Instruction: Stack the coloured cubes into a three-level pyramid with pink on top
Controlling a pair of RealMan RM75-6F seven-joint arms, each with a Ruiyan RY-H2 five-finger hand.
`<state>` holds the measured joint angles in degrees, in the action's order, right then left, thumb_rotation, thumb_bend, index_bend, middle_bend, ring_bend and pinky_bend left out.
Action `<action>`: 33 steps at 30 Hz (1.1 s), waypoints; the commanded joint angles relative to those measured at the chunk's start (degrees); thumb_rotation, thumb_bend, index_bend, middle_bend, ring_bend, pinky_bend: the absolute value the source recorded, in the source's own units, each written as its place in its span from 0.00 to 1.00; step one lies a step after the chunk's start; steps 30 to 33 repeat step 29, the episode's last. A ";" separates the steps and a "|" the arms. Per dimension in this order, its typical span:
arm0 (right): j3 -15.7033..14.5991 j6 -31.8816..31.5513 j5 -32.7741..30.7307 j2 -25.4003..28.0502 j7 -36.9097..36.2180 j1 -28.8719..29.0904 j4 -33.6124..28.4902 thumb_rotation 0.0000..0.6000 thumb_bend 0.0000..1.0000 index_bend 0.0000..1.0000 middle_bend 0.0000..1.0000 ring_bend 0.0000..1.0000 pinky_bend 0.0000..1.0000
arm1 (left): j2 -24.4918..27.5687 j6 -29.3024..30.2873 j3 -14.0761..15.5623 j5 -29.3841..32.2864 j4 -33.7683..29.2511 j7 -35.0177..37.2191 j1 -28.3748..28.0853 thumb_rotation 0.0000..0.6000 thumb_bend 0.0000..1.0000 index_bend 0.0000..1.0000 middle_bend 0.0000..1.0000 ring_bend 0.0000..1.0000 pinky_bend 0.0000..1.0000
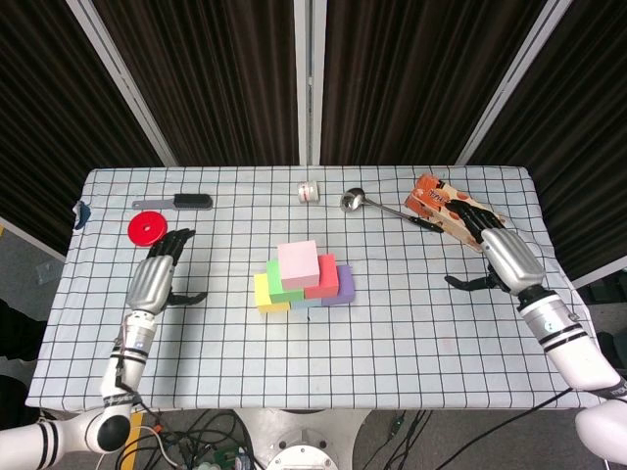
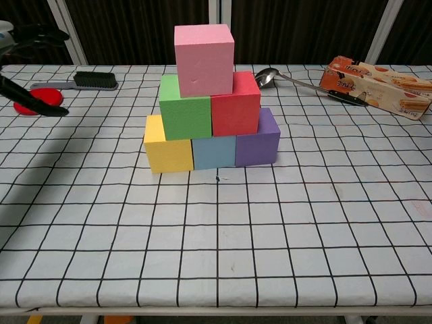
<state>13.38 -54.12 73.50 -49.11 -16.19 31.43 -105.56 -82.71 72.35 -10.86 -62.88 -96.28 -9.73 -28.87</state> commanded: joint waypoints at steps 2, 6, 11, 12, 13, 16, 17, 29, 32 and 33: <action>-6.02 -15.84 -1.72 -4.48 26.04 -8.18 -1.86 1.00 0.10 0.00 0.00 0.00 0.00 | 3.97 6.53 5.59 -9.68 5.90 2.02 5.35 1.00 0.00 0.10 0.05 0.00 0.08; -9.23 -26.68 1.74 -9.94 30.35 -14.80 0.62 1.00 0.10 0.00 0.00 0.00 0.00 | 6.90 9.43 7.39 -11.36 5.59 2.65 8.80 1.00 0.00 0.10 0.05 0.00 0.08; -12.88 -35.78 6.20 -16.13 30.05 -21.96 6.99 1.00 0.10 0.00 0.00 0.00 0.00 | 10.19 11.10 10.89 -13.11 4.62 -0.45 12.48 1.00 0.00 0.10 0.05 0.00 0.08; -13.31 -36.92 6.58 -17.19 29.73 -23.05 8.24 1.00 0.10 0.00 0.00 0.00 0.00 | 10.66 11.01 11.53 -13.43 4.49 -0.62 12.98 1.00 0.00 0.10 0.05 0.00 0.08; -13.67 -37.90 6.78 -18.18 29.42 -24.06 9.44 1.00 0.10 0.00 0.00 0.00 0.00 | 11.03 10.95 12.09 -13.74 4.42 -0.70 13.47 1.00 0.00 0.10 0.05 0.00 0.08; -14.30 -40.71 7.09 -21.20 28.44 -27.01 13.37 1.00 0.10 0.00 0.00 0.00 0.00 | 11.30 11.33 13.43 -14.96 4.87 -0.25 15.06 1.00 0.00 0.10 0.05 0.00 0.08; -14.47 -41.46 7.27 -22.15 27.95 -27.91 14.75 1.00 0.10 0.00 0.00 0.00 0.00 | 11.14 11.72 13.70 -15.48 5.34 0.36 15.68 1.00 0.00 0.10 0.05 0.00 0.08; -14.49 -43.50 8.62 -26.81 24.87 -32.52 21.69 1.00 0.10 0.00 0.00 0.00 0.00 | 7.51 17.64 14.18 -19.85 12.68 4.91 21.41 1.00 0.01 0.10 0.05 0.00 0.08; -14.49 -43.50 8.62 -26.81 24.87 -32.52 21.69 1.00 0.10 0.00 0.00 0.00 0.00 | 7.51 17.64 14.18 -19.85 12.68 4.91 21.41 1.00 0.01 0.10 0.05 0.00 0.08; -14.49 -43.50 8.62 -26.81 24.87 -32.52 21.69 1.00 0.10 0.00 0.00 0.00 0.00 | 7.51 17.64 14.18 -19.85 12.68 4.91 21.41 1.00 0.01 0.10 0.05 0.00 0.08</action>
